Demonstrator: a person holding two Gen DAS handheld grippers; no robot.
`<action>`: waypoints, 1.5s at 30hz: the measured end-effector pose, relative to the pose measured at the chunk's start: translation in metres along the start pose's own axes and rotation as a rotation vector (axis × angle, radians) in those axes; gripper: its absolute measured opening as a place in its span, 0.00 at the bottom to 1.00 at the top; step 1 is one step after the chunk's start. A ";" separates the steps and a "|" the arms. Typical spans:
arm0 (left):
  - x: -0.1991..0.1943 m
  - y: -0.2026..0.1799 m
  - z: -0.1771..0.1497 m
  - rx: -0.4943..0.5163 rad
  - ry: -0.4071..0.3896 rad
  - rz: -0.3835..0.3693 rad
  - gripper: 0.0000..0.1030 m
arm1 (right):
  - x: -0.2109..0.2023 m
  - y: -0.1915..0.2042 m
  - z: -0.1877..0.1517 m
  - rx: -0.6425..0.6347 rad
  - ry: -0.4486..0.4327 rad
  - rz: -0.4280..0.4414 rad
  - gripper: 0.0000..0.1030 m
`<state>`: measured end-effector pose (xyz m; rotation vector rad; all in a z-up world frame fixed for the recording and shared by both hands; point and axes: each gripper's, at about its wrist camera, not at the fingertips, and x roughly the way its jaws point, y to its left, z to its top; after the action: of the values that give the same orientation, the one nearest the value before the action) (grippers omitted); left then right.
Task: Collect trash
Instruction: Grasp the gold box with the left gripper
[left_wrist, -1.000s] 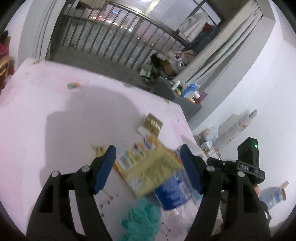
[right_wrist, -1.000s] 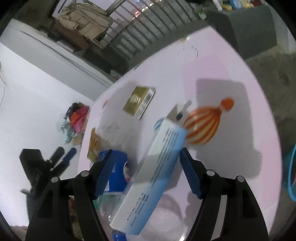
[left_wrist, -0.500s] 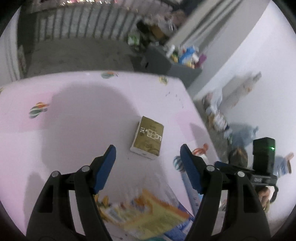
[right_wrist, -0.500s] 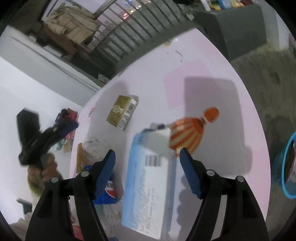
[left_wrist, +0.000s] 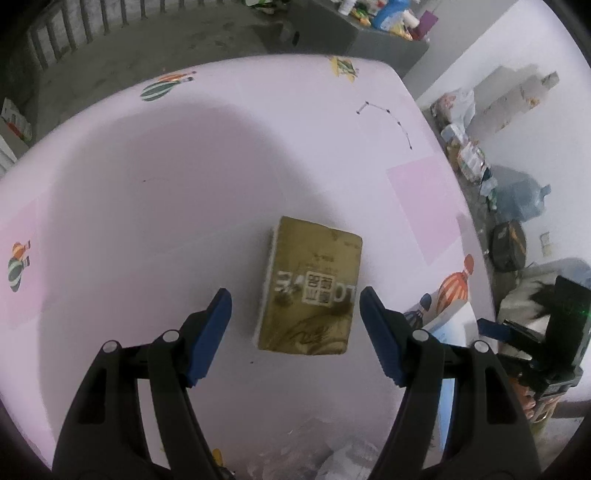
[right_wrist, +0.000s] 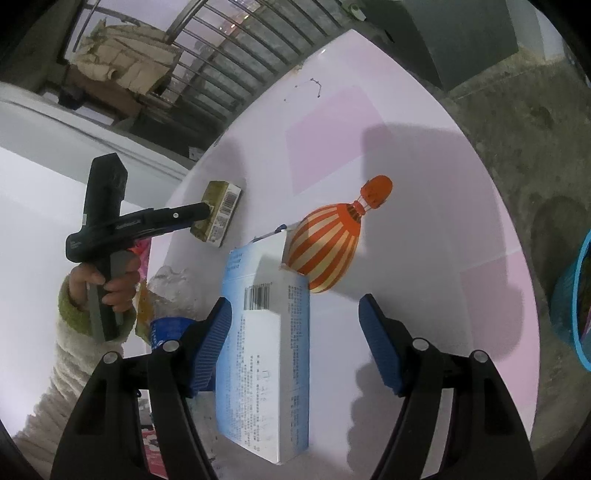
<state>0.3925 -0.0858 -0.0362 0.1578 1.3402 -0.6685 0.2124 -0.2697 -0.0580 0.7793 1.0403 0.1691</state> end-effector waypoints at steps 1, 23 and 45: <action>0.002 -0.004 0.000 0.017 0.006 0.017 0.65 | 0.000 -0.001 0.000 -0.001 0.000 0.004 0.68; -0.163 -0.029 -0.109 -0.057 -0.443 -0.032 0.46 | -0.029 0.004 -0.027 -0.012 -0.051 0.037 0.68; -0.074 0.013 -0.324 -0.446 -0.424 -0.120 0.47 | -0.083 0.030 -0.128 -0.175 -0.058 0.050 0.68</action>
<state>0.1205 0.1044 -0.0512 -0.4068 1.0603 -0.4540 0.0705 -0.2236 -0.0142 0.6479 0.9378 0.2747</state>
